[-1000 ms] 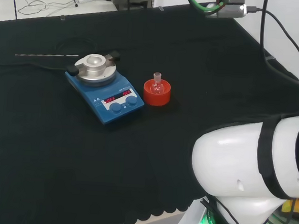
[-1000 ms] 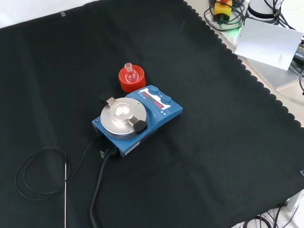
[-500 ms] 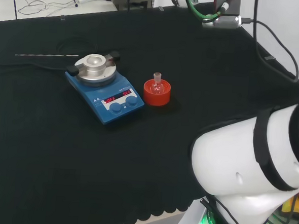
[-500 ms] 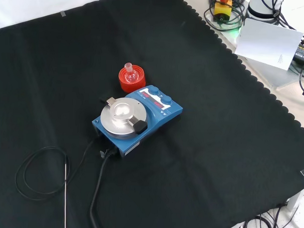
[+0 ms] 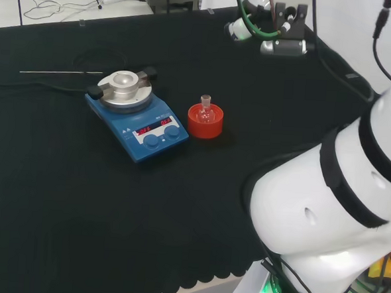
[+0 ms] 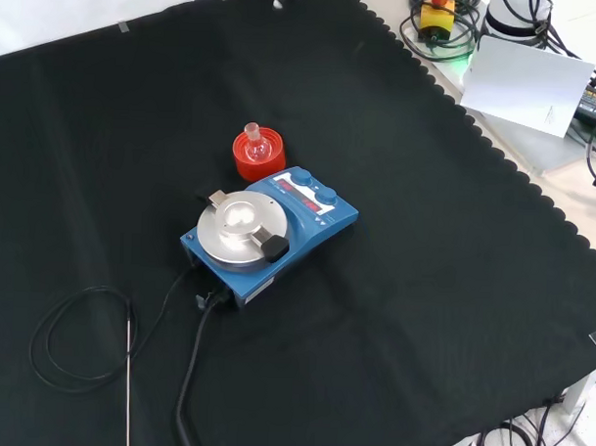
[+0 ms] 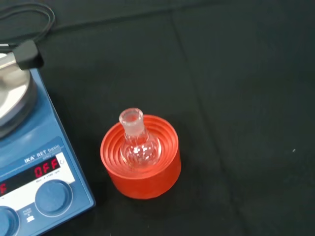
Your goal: Pick up the round-bottom flask.
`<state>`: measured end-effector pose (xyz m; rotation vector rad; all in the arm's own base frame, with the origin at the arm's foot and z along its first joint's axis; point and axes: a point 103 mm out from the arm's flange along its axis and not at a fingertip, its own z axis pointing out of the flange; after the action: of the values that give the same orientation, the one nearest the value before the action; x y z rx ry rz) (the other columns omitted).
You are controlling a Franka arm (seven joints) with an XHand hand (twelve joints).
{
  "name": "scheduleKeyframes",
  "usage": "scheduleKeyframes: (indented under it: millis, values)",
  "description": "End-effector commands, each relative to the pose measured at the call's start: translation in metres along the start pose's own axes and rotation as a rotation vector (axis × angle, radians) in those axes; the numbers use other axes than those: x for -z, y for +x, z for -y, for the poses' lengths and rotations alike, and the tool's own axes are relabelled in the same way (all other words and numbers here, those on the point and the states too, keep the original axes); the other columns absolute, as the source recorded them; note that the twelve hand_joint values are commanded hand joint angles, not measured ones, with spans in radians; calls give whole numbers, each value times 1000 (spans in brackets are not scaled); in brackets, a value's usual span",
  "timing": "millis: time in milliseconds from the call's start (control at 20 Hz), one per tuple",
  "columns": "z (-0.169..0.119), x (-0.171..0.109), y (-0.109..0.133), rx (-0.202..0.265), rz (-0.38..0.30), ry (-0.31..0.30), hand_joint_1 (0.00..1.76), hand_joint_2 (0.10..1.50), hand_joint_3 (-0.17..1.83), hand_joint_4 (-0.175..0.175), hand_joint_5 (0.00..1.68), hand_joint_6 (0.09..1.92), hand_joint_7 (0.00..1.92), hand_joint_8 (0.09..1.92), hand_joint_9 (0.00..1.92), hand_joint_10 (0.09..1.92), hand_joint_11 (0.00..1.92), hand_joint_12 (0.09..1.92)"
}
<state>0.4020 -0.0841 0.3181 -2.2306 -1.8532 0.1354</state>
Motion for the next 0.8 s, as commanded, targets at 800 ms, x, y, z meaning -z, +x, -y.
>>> scheduleKeyframes:
  millis: [800]
  values:
    - [-69, -95, -5, -9, -178, 31, 884, 632, 680, -24, 558, 137, 273, 658, 437, 663, 140, 1409]
